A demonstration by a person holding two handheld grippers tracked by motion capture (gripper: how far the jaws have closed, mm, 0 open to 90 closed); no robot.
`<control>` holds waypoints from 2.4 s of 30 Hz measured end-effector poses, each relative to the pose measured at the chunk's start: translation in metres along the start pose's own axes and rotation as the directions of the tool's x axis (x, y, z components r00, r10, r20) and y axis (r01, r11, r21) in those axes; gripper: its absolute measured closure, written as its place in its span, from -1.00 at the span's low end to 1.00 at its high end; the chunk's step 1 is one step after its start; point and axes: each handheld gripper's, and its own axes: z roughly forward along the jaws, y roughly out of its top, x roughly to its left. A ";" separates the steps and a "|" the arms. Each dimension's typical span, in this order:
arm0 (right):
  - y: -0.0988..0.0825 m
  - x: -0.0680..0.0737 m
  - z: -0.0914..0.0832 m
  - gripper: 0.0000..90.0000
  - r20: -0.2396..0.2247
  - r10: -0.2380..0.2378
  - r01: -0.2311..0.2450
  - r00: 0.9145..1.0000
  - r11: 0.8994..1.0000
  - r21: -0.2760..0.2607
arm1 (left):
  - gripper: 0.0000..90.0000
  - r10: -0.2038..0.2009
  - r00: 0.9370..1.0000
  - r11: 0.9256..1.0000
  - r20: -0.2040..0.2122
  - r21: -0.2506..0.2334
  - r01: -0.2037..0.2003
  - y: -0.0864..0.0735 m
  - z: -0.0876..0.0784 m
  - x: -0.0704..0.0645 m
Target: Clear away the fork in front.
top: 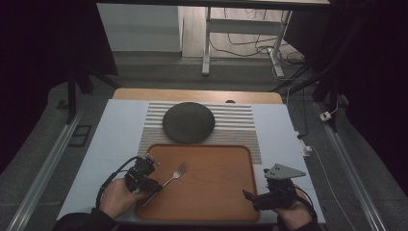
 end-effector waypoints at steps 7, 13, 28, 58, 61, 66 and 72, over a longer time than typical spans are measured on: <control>-0.002 -0.004 -0.004 -1.00 -0.001 0.036 -0.036 0.999 0.999 -0.008 | 0.63 0.072 0.997 0.992 0.018 -0.107 -0.069 0.003 -0.015 -0.005; -0.003 -0.004 -0.005 -1.00 0.005 0.042 -0.042 0.999 0.999 0.000 | 0.97 0.155 0.987 0.979 0.053 -0.145 -0.146 0.012 -0.015 -0.011; -0.002 -0.003 -0.002 -1.00 0.005 0.021 -0.021 1.000 0.999 0.030 | 0.97 0.250 0.967 0.964 0.051 -0.104 -0.244 0.038 0.018 -0.026; -0.002 -0.003 0.000 -1.00 -0.009 0.018 -0.017 1.000 0.999 0.041 | 0.97 0.091 0.996 0.992 -0.014 -0.087 -0.092 0.033 0.015 0.021; -0.002 -0.003 0.000 -1.00 -0.009 0.017 -0.017 1.000 0.999 0.042 | 0.97 0.057 0.998 0.995 -0.031 -0.085 -0.059 0.031 0.012 0.030; -0.002 -0.003 0.000 -1.00 -0.010 0.019 -0.019 1.000 0.999 0.042 | 0.97 0.022 0.999 0.996 -0.036 -0.091 -0.025 0.028 0.008 0.041; -0.002 -0.003 0.000 -1.00 -0.009 0.019 -0.018 1.000 0.999 0.046 | 0.97 0.001 0.999 0.995 -0.041 -0.097 -0.005 0.027 0.006 0.049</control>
